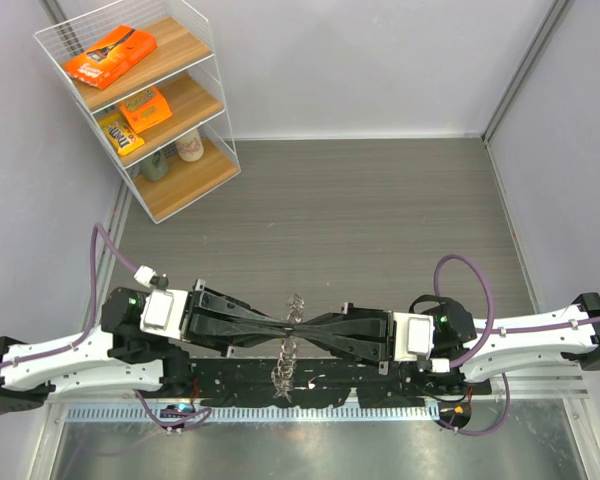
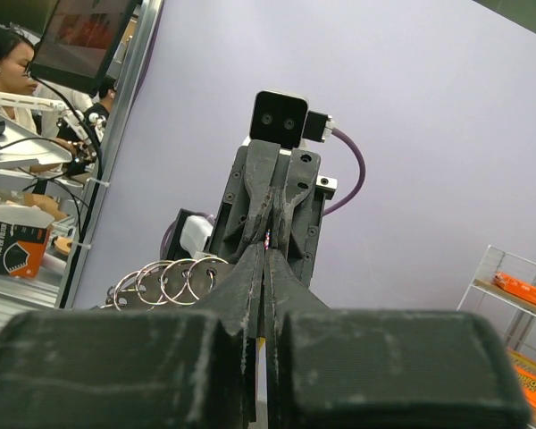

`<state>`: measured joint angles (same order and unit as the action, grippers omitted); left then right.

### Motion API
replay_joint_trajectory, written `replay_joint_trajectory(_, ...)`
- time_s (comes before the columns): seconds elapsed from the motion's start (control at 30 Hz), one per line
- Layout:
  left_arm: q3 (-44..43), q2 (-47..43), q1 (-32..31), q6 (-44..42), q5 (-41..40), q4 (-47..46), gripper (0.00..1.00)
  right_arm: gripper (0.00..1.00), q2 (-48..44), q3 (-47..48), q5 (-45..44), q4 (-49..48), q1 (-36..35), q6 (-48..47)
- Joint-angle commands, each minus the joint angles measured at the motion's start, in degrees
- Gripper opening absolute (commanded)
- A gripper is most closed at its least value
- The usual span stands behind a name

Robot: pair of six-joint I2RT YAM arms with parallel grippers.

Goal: Put the keys on the keyring

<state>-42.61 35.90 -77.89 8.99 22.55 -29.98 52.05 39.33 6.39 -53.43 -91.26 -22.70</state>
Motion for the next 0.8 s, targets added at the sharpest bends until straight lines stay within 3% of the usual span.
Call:
replay_joint_trajectory(0.0,-1.9,0.3,-0.1,0.8,-0.6,-1.6,0.0,0.06,-0.3,2.9,0.5,-3.3,0.1,-0.3)
replay_joint_trajectory(0.43,-3.0,0.9,-0.1,1.0,0.2,-1.3,0.0,0.06,-2.0,3.0,-1.0,-1.3,0.1,-0.2)
replay_joint_trajectory(0.6,-2.7,0.7,-0.1,1.4,0.0,-2.7,0.0,0.28,-3.8,3.1,-2.4,2.1,0.1,0.0)
replay_joint_trajectory(0.77,-2.7,0.7,-0.1,1.5,0.4,-3.2,0.0,0.39,-6.7,2.4,-4.3,5.9,0.1,0.6)
